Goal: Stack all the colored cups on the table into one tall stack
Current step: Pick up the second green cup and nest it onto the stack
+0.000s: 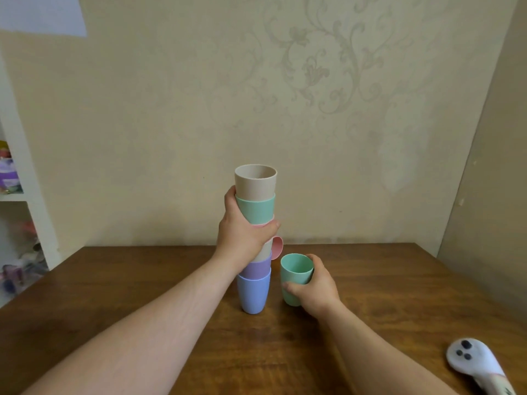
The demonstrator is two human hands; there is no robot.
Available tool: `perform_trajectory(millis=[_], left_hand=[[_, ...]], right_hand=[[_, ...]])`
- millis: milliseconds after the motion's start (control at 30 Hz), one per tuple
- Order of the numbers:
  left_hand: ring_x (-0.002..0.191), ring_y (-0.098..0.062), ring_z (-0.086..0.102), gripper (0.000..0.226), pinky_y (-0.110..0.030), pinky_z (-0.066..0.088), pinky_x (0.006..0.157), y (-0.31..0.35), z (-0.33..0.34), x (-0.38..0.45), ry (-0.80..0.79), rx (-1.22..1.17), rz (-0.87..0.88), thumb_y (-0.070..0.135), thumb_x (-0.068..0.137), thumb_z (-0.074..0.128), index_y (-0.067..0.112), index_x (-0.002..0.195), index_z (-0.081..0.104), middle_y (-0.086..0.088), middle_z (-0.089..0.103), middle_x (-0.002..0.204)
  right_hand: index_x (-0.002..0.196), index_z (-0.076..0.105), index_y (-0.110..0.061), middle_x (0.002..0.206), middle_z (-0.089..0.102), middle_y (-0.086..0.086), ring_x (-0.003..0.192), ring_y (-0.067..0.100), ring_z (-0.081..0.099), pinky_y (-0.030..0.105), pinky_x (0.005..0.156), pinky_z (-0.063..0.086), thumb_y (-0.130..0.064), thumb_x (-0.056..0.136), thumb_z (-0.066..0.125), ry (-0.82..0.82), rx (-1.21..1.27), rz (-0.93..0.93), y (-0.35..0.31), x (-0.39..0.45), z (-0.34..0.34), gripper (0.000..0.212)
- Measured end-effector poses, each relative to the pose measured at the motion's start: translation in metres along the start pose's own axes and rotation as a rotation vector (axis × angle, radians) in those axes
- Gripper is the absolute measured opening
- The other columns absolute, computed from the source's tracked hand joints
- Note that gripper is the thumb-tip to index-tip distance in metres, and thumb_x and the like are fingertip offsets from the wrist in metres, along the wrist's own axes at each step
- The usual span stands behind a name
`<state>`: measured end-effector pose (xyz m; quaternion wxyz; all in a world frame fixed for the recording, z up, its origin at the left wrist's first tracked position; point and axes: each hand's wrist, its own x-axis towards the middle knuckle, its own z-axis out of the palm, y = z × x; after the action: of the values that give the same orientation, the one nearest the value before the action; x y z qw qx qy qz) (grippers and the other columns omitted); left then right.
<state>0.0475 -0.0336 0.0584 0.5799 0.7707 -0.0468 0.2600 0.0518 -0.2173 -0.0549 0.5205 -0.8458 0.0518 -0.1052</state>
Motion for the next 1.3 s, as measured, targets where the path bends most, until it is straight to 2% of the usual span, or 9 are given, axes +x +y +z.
perform_trajectory(millis=[167,333,433,533,700,900,1067,1200,1300], left_hand=[[0.105,-0.024,0.071,0.102,-0.036,0.057,0.087,-0.001,-0.003,0.001,0.004,-0.013,-0.003,0.028,0.073,0.095,0.036,0.154,0.033,0.01,0.069,0.122],[0.102,-0.021,0.071,0.1,-0.037,0.058,0.087,0.0,-0.003,0.001,-0.004,0.0,-0.006,0.027,0.073,0.094,0.039,0.152,0.034,0.019,0.066,0.112],[0.102,-0.02,0.071,0.1,-0.041,0.06,0.089,-0.002,-0.003,0.003,-0.016,-0.011,-0.023,0.029,0.072,0.091,0.04,0.152,0.033,0.016,0.068,0.112],[0.101,-0.017,0.071,0.098,-0.041,0.06,0.089,-0.002,-0.004,0.002,-0.026,-0.009,-0.018,0.032,0.072,0.089,0.043,0.15,0.032,0.015,0.07,0.112],[0.101,-0.007,0.071,0.095,-0.039,0.062,0.087,-0.002,-0.002,0.005,-0.033,-0.058,-0.023,0.032,0.07,0.093,0.045,0.146,0.039,0.019,0.072,0.113],[0.113,0.012,0.067,0.117,-0.022,0.056,0.092,-0.014,-0.002,-0.008,-0.015,-0.124,0.076,0.056,0.058,0.09,0.044,0.161,0.036,0.031,0.066,0.128],[0.112,-0.007,0.073,0.086,-0.04,0.062,0.096,-0.057,0.004,-0.026,-0.079,-0.075,-0.042,0.033,0.068,0.099,0.063,0.131,0.048,0.025,0.073,0.114],[0.123,-0.018,0.066,0.089,-0.035,0.053,0.102,-0.112,0.0,-0.065,-0.232,-0.019,-0.274,0.02,0.078,0.098,0.033,0.148,0.045,0.009,0.067,0.128],[0.124,-0.023,0.067,0.086,-0.036,0.054,0.1,-0.123,0.005,-0.071,-0.294,0.114,-0.319,0.023,0.083,0.093,0.031,0.153,0.043,0.003,0.068,0.137]], right_hand=[[0.135,0.055,-0.029,0.126,0.069,0.0,0.11,0.022,0.069,0.044,0.096,0.059,-0.041,0.072,0.095,0.21,0.298,-0.007,-0.056,0.01,-0.029,0.076],[0.143,0.049,-0.027,0.123,0.066,-0.005,0.108,0.014,0.07,0.049,0.099,0.061,-0.057,0.066,0.088,0.319,0.636,-0.263,-0.188,0.022,-0.078,0.092],[0.141,0.048,-0.026,0.117,0.063,-0.008,0.102,0.008,0.068,0.035,0.087,0.064,-0.041,0.082,0.089,0.219,0.61,-0.458,-0.246,0.005,-0.089,0.074],[0.147,0.045,-0.025,0.111,0.058,-0.018,0.096,-0.003,0.062,0.016,0.073,0.057,-0.035,0.083,0.091,0.091,0.371,-0.549,-0.267,-0.01,-0.077,0.079],[0.151,0.042,-0.034,0.121,0.062,-0.015,0.113,0.015,0.066,0.038,0.095,0.06,-0.044,0.075,0.094,-0.03,0.197,-0.507,-0.232,-0.006,-0.036,0.093],[0.134,0.054,-0.042,0.112,0.074,-0.016,0.106,0.011,0.073,0.049,0.101,0.059,-0.049,0.075,0.087,-0.11,0.368,-0.464,-0.201,0.002,-0.008,0.067],[0.145,0.048,-0.042,0.123,0.072,-0.017,0.114,0.009,0.072,0.046,0.1,0.06,-0.045,0.073,0.092,-0.149,0.27,-0.46,-0.17,0.009,-0.001,0.085],[0.143,0.048,-0.045,0.127,0.072,-0.014,0.116,0.011,0.072,0.051,0.099,0.061,-0.042,0.065,0.096,-0.233,0.167,-0.349,-0.112,0.007,0.019,0.091],[0.14,0.046,-0.048,0.13,0.069,-0.015,0.12,0.01,0.069,0.048,0.103,0.059,-0.048,0.058,0.097,-0.271,0.102,-0.27,-0.07,0.0,0.036,0.096]])
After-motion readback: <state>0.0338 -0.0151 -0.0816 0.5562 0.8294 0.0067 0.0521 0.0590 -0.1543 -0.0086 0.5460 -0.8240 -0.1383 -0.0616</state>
